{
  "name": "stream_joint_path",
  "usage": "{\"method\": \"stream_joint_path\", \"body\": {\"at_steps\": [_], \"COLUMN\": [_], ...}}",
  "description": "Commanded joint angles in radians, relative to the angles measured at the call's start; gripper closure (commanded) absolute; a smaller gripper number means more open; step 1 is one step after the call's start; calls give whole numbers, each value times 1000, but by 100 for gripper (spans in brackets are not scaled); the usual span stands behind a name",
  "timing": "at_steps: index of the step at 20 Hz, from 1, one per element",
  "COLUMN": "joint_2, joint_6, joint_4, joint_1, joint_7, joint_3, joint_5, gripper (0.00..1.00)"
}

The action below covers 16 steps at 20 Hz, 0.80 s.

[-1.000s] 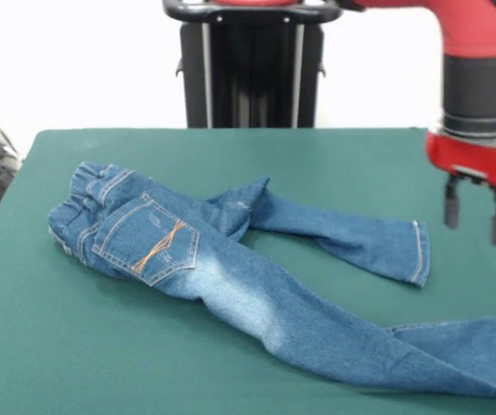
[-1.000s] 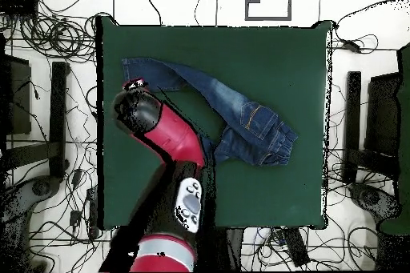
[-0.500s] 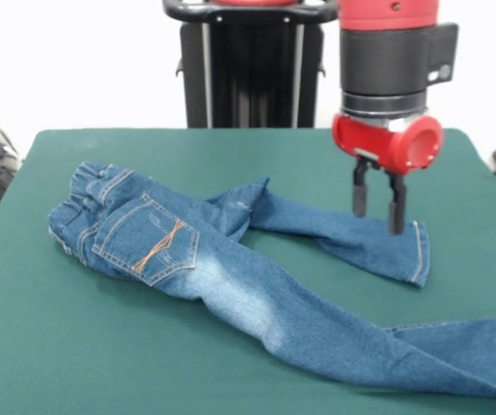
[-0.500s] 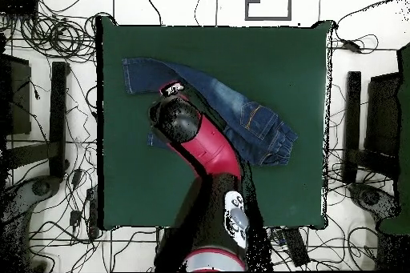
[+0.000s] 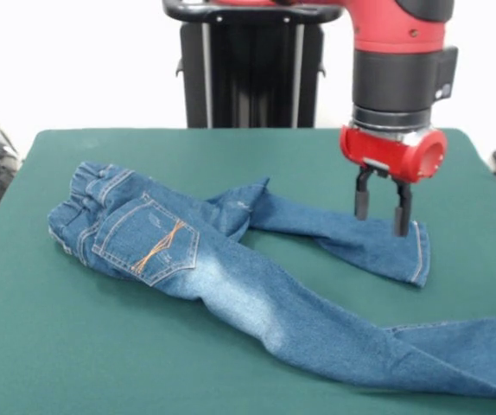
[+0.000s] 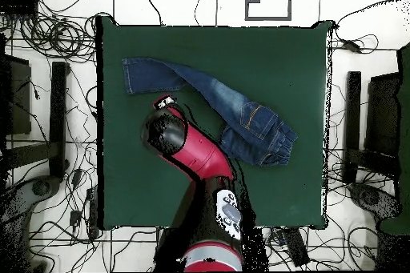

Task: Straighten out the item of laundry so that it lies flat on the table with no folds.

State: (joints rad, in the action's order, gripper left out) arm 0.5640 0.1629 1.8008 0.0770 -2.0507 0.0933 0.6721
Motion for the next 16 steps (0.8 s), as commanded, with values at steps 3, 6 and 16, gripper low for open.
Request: {"method": "stream_joint_path", "body": {"at_steps": [3, 6, 16], "joint_2": [-43, -38, -60], "joint_6": [-63, -85, -155], "joint_4": [123, 143, 175], "joint_1": [-37, -60, -102], "joint_7": [-133, -148, -178], "joint_3": [-187, -212, -237], "joint_5": [-100, -127, -222], "gripper": [0, 0, 0]}}
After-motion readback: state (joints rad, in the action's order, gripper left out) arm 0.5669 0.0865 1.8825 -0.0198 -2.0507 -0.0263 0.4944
